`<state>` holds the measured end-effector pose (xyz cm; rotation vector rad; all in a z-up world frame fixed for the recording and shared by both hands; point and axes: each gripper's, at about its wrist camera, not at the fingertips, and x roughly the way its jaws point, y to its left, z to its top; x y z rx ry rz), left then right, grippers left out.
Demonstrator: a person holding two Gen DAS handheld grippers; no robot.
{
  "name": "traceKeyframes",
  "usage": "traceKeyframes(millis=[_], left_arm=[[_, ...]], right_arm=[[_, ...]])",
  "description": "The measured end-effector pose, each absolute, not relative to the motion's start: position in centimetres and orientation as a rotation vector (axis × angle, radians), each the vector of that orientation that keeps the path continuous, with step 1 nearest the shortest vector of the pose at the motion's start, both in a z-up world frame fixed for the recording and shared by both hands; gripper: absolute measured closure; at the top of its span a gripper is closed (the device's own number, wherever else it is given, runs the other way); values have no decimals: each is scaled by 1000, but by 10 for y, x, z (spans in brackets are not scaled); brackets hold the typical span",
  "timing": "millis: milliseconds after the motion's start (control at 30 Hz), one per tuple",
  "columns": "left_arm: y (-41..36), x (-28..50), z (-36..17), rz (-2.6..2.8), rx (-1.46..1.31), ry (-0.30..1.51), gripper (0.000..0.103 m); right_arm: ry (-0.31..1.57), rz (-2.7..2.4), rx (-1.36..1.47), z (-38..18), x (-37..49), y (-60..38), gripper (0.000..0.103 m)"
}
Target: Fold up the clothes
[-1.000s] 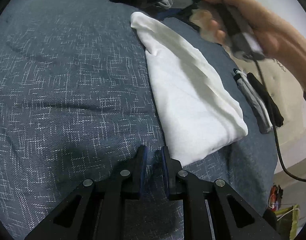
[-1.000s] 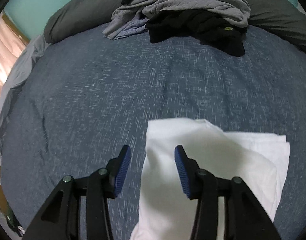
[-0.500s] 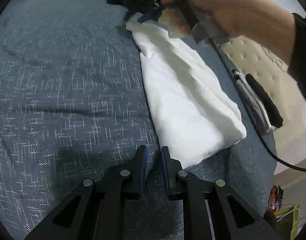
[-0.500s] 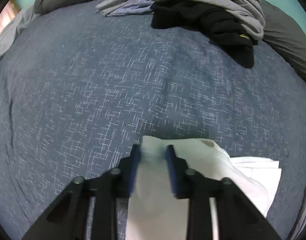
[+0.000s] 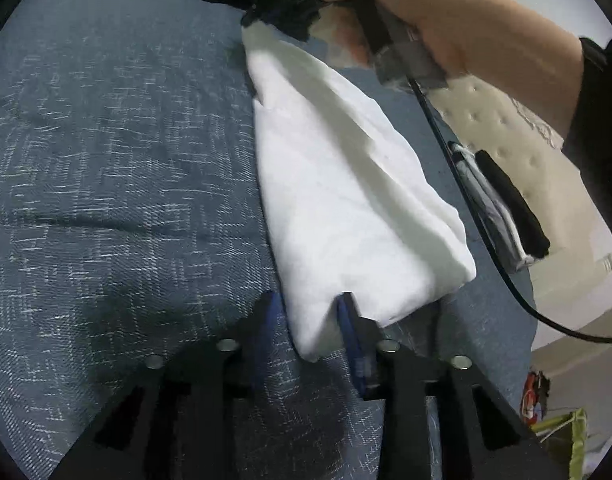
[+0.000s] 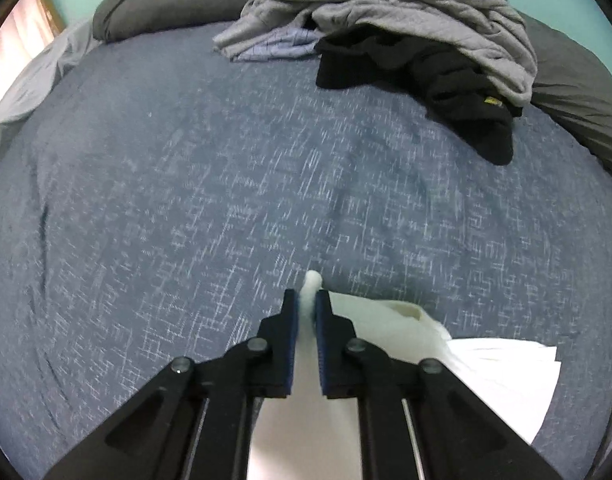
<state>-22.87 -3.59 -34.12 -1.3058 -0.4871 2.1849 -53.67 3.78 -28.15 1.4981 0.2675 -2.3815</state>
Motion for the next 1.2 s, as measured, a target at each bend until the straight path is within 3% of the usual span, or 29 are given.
traceKeyframes(millis=[333, 567, 667, 733, 767, 1000, 1200], left_arm=[[-40, -224, -342, 2188, -1299, -475, 80], [-39, -225, -342, 2185, -1301, -486, 79], [-43, -226, -342, 2180, -1302, -493, 79], [-44, -225, -342, 2180, -1303, -492, 78], [-45, -224, -342, 2181, -1304, -492, 78], [-45, -226, -341, 2190, -1307, -484, 78], [-40, -227, -341, 2193, -1308, -479, 78]], right_arm=[[216, -2421, 1459, -275, -546, 41, 96], [37, -2329, 1524, -293, -555, 48, 92], [-60, -2356, 1430, -266, -553, 68, 82], [-98, -2387, 1365, -244, -550, 88, 53], [-106, -2404, 1348, -234, -548, 100, 51], [-3, -2459, 1417, -222, -512, 193, 51], [-100, -2477, 1513, -258, -489, 258, 51]])
